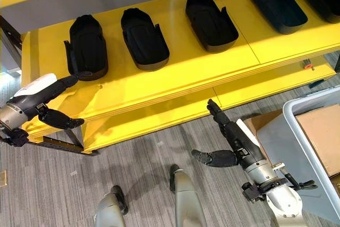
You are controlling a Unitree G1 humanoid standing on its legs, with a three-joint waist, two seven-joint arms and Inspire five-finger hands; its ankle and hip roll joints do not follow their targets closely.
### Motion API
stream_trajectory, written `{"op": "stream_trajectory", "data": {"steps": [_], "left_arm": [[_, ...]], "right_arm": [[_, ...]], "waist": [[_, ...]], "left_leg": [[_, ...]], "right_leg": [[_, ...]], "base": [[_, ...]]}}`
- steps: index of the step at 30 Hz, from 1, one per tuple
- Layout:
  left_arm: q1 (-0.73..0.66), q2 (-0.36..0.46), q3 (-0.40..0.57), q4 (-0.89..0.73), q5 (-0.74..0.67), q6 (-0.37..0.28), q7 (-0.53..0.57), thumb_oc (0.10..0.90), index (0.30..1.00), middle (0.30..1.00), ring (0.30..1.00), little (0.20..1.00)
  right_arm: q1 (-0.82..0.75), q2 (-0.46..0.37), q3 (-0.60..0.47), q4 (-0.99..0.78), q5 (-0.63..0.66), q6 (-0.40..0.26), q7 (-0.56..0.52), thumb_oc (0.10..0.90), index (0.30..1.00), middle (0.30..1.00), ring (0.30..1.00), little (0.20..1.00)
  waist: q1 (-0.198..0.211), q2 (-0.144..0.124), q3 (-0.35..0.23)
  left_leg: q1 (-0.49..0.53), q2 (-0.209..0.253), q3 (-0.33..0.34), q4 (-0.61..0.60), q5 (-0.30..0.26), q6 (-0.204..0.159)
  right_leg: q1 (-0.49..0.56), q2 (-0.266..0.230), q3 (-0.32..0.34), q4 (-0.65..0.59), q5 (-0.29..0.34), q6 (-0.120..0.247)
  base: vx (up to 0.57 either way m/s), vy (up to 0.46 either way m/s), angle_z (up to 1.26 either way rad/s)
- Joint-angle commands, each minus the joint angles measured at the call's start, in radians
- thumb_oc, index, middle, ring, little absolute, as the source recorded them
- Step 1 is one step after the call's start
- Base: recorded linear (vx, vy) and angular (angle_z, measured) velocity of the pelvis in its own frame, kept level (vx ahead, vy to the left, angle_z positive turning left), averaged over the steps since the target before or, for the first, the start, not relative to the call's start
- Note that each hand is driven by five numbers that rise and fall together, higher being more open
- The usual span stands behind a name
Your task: Move parts from the plastic box to the shelf.
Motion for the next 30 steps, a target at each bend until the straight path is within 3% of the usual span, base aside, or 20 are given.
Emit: {"op": "stream_trajectory", "data": {"steps": [1,8,15,30], "left_arm": [[-0.086,0.005,0.063,0.002,0.029,-0.035,0.106,0.900,1.000,1.000,1.000,1.000],[-0.179,-0.082,0.003,0.118,0.088,-0.008,0.160,0.900,1.000,1.000,1.000,1.000],[-0.268,-0.110,-0.062,0.209,0.150,0.019,0.171,0.900,1.000,1.000,1.000,1.000],[-0.453,-0.101,-0.184,0.312,0.180,0.029,0.216,0.900,1.000,1.000,1.000,1.000]], "right_arm": [[-0.040,-0.029,-0.041,-0.096,0.055,-0.117,-0.024,0.900,1.000,1.000,1.000,1.000],[-0.050,-0.035,-0.025,-0.087,0.052,-0.110,-0.037,0.900,1.000,1.000,1.000,1.000],[-0.056,-0.043,-0.015,-0.087,0.051,-0.101,-0.042,0.900,1.000,1.000,1.000,1.000],[-0.060,-0.056,-0.001,-0.090,0.067,-0.105,-0.049,0.900,1.000,1.000,1.000,1.000]], "waist": [[-0.031,0.004,-0.074],[-0.039,0.001,-0.077],[-0.048,-0.003,-0.080],[-0.060,-0.005,-0.081]], "left_leg": [[-0.036,0.012,-0.030,-0.027,0.056,0.061],[-0.040,0.016,-0.027,-0.020,0.055,0.061],[-0.041,0.019,-0.024,-0.020,0.056,0.060],[-0.045,0.020,-0.024,-0.017,0.056,0.059]], "right_leg": [[0.071,-0.045,0.030,-0.009,0.004,0.072],[0.066,-0.043,0.033,-0.003,0.001,0.069],[0.060,-0.042,0.035,-0.001,0.000,0.069],[0.056,-0.040,0.038,0.001,-0.002,0.072]], "base": [[0.00,0.000,0.00],[0.00,0.000,0.00],[0.00,0.000,0.00],[0.00,0.000,0.00]]}}
